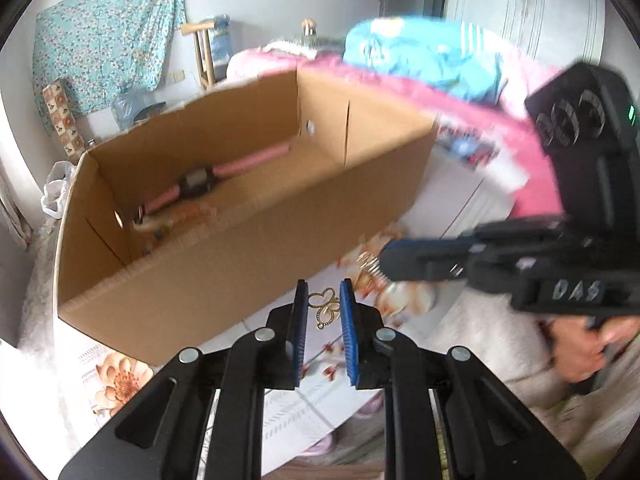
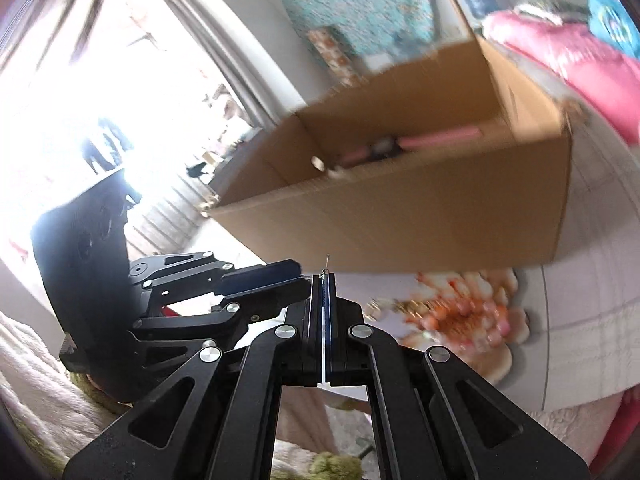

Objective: Organize jewelry

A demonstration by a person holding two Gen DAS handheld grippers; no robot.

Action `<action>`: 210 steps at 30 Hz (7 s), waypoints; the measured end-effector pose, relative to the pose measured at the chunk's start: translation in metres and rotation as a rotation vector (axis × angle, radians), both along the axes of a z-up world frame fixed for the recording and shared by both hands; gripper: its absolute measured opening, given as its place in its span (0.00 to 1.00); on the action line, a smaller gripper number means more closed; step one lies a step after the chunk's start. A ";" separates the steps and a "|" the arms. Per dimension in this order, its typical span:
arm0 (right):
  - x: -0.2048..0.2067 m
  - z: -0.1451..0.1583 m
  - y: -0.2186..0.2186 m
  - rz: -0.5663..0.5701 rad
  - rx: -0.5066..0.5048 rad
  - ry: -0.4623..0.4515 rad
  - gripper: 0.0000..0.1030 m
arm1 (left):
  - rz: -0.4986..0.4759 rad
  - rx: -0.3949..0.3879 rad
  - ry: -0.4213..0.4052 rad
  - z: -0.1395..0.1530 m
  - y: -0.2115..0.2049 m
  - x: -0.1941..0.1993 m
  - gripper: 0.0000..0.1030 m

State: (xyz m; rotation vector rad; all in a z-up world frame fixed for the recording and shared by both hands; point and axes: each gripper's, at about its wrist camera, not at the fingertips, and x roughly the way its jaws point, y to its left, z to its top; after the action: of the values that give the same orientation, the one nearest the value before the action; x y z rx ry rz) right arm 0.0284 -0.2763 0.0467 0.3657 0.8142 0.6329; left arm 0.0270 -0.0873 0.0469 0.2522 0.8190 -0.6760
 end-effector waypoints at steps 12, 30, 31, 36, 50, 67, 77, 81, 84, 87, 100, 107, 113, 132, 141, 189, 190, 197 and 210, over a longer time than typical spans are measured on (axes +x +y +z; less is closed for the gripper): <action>0.076 0.061 -0.015 -0.031 0.021 -0.063 0.00 | 0.054 -0.127 0.030 0.040 -0.003 0.091 0.15; 0.157 0.038 -0.017 -0.099 -0.132 0.050 0.16 | 0.203 -0.158 0.132 0.014 0.005 0.156 0.25; 0.154 0.041 -0.018 -0.106 -0.136 0.039 0.19 | 0.207 -0.157 0.122 0.016 0.005 0.154 0.26; 0.129 0.062 -0.024 -0.155 -0.182 -0.045 0.36 | 0.215 -0.182 0.067 0.030 0.016 0.137 0.35; 0.017 0.101 -0.029 -0.323 -0.388 -0.283 0.92 | 0.147 -0.238 -0.118 0.052 0.067 0.013 0.66; -0.025 0.054 -0.018 -0.351 -0.598 -0.406 0.92 | 0.161 -0.193 0.033 -0.019 0.053 -0.006 0.69; -0.030 0.040 -0.029 -0.381 -0.336 -0.355 0.92 | 0.158 -0.148 0.058 -0.041 0.043 -0.006 0.69; -0.012 0.027 -0.037 -0.453 -0.329 -0.187 0.92 | 0.164 -0.136 0.054 -0.045 0.041 -0.005 0.69; -0.021 0.028 -0.021 -0.527 -0.519 -0.343 0.92 | 0.170 -0.143 0.069 -0.049 0.041 -0.001 0.69; -0.014 0.018 -0.012 -0.487 -0.603 -0.327 0.92 | 0.174 -0.142 0.075 -0.052 0.040 0.001 0.69; 0.016 -0.061 -0.015 -0.259 -0.584 0.081 0.92 | 0.164 -0.042 0.089 -0.070 0.024 0.006 0.69; 0.019 -0.075 -0.008 -0.216 -0.652 0.094 0.92 | 0.168 -0.018 0.093 -0.074 0.022 0.007 0.69; 0.036 -0.077 -0.011 -0.201 -0.658 0.125 0.93 | 0.169 -0.004 0.090 -0.077 0.019 0.007 0.69; 0.022 -0.051 -0.004 -0.120 -0.498 0.023 0.81 | 0.170 -0.016 0.030 -0.067 0.019 0.002 0.69; 0.021 -0.059 0.018 0.006 -0.388 0.041 0.45 | 0.217 -0.002 0.029 -0.066 0.031 0.007 0.69; 0.037 -0.058 0.001 -0.105 -0.371 0.022 0.25 | 0.033 0.077 -0.001 -0.078 -0.026 0.008 0.10; 0.037 -0.058 0.002 -0.092 -0.379 0.016 0.25 | 0.038 0.075 0.000 -0.078 -0.025 0.008 0.10; 0.041 -0.061 0.013 -0.017 -0.447 -0.017 0.25 | 0.087 0.066 0.009 -0.076 -0.010 0.010 0.10; 0.057 -0.064 0.025 0.077 -0.571 -0.072 0.16 | 0.105 0.050 0.026 -0.077 0.002 0.014 0.10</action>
State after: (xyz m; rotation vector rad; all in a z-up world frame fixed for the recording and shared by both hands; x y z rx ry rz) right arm 0.0849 -0.2509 -0.0176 -0.2076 0.9036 0.4560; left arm 0.0409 -0.0855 -0.0302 0.2444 0.8687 -0.5618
